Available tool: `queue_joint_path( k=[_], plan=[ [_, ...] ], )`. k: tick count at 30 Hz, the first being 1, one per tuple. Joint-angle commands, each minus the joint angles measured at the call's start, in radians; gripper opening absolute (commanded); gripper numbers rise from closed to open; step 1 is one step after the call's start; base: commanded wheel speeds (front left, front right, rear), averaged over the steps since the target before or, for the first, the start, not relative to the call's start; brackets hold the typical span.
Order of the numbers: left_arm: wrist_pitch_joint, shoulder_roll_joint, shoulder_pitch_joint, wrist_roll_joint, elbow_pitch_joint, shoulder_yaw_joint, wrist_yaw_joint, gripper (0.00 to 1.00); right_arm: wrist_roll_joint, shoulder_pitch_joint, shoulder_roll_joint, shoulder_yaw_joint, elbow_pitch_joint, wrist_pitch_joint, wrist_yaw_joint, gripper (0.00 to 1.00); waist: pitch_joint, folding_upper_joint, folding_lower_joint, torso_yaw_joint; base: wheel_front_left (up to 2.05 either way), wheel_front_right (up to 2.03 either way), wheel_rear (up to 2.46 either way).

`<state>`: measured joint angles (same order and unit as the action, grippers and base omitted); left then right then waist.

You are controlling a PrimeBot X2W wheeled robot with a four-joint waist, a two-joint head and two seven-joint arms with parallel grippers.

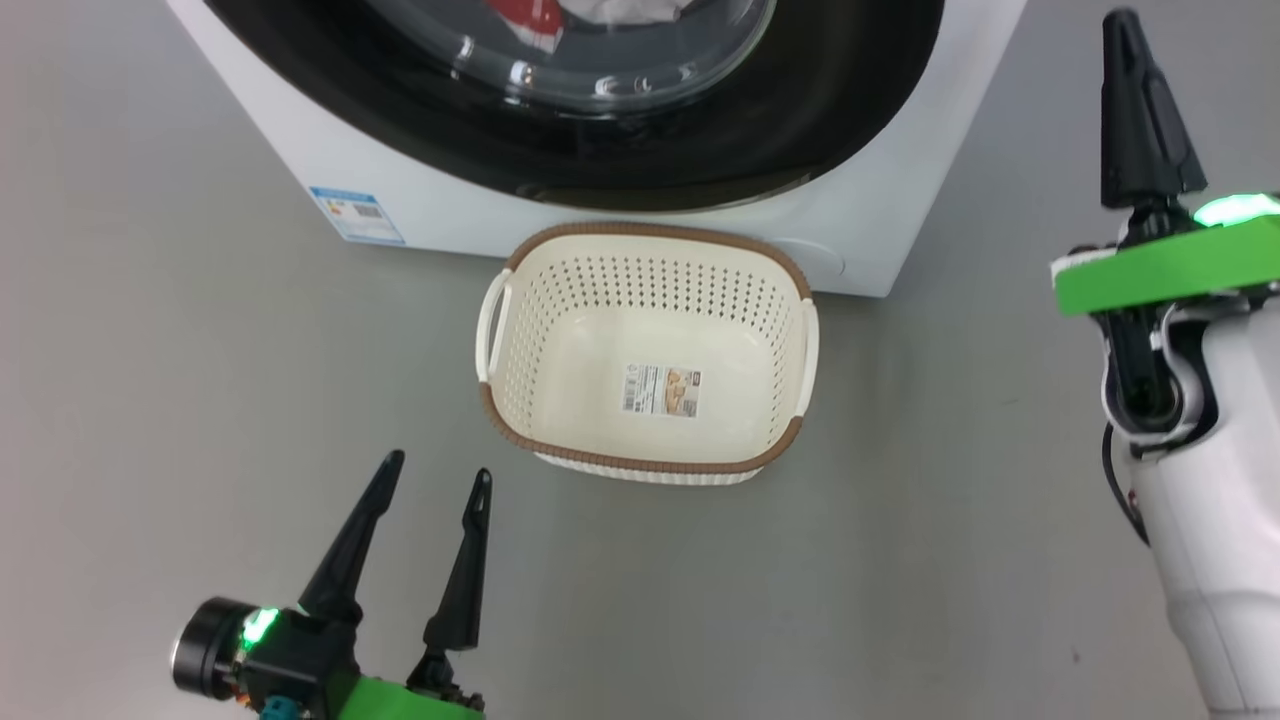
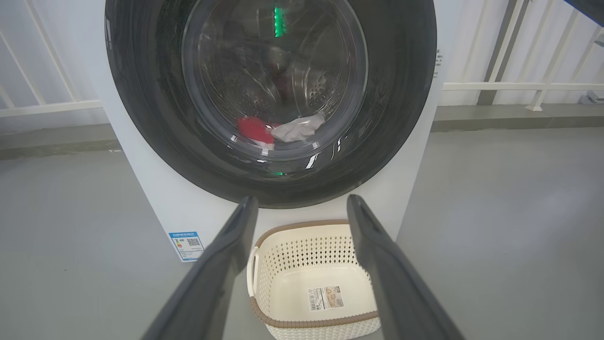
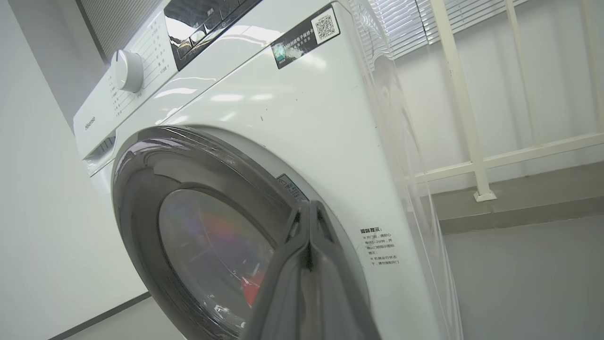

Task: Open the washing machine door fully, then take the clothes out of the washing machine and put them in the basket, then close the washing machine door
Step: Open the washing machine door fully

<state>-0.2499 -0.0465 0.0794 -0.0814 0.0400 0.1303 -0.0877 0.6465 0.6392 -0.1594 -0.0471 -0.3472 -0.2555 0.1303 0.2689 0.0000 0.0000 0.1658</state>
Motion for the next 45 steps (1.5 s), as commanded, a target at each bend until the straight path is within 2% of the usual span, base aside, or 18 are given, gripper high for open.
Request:
queue_joint_path(
  k=[1, 11, 17, 22, 25, 30, 45],
  plan=[
    [-0.012, -0.004, 0.035, -0.008, -0.028, -0.027, 0.005, 1.00, 0.022, 0.040, -0.005, -0.022, 0.013, -0.006, 0.000, 0.00, 0.033, 0.0000, 0.0000, 0.022, 0.00, 0.00, 0.00],
    [-0.012, -0.004, 0.088, -0.027, -0.030, -0.010, 0.006, 1.00, 0.173, 0.228, -0.053, -0.097, -0.093, -0.004, 0.000, 0.00, 0.108, 0.0000, 0.0000, 0.050, 0.00, 0.00, 0.00],
    [-0.012, -0.004, 0.114, -0.041, -0.033, 0.004, 0.009, 1.00, 0.299, 0.355, -0.078, -0.162, -0.158, 0.047, 0.000, 0.00, 0.149, 0.0000, 0.0000, 0.062, 0.00, 0.00, 0.00],
    [-0.012, -0.004, 0.139, -0.054, -0.034, 0.013, 0.011, 1.00, 0.405, 0.443, -0.107, -0.204, -0.200, 0.133, 0.000, 0.00, 0.181, 0.0000, 0.0000, 0.077, 0.00, 0.00, 0.00],
    [-0.012, -0.004, 0.152, -0.061, -0.033, 0.017, 0.012, 1.00, 0.509, 0.495, -0.118, -0.228, -0.218, 0.224, 0.000, 0.00, 0.202, 0.0000, 0.0000, 0.082, 0.00, 0.00, 0.00],
    [-0.012, -0.004, 0.164, -0.068, -0.034, 0.021, 0.015, 1.00, 0.618, 0.544, -0.138, -0.250, -0.228, 0.342, 0.000, 0.00, 0.223, 0.0000, 0.0000, 0.086, 0.00, 0.00, 0.00],
    [-0.012, -0.004, 0.185, -0.077, -0.030, 0.032, 0.016, 1.00, 0.780, 0.616, -0.187, -0.305, -0.252, 0.566, 0.000, 0.00, 0.242, 0.0000, 0.0000, 0.092, 0.00, 0.00, 0.00]
  ],
)
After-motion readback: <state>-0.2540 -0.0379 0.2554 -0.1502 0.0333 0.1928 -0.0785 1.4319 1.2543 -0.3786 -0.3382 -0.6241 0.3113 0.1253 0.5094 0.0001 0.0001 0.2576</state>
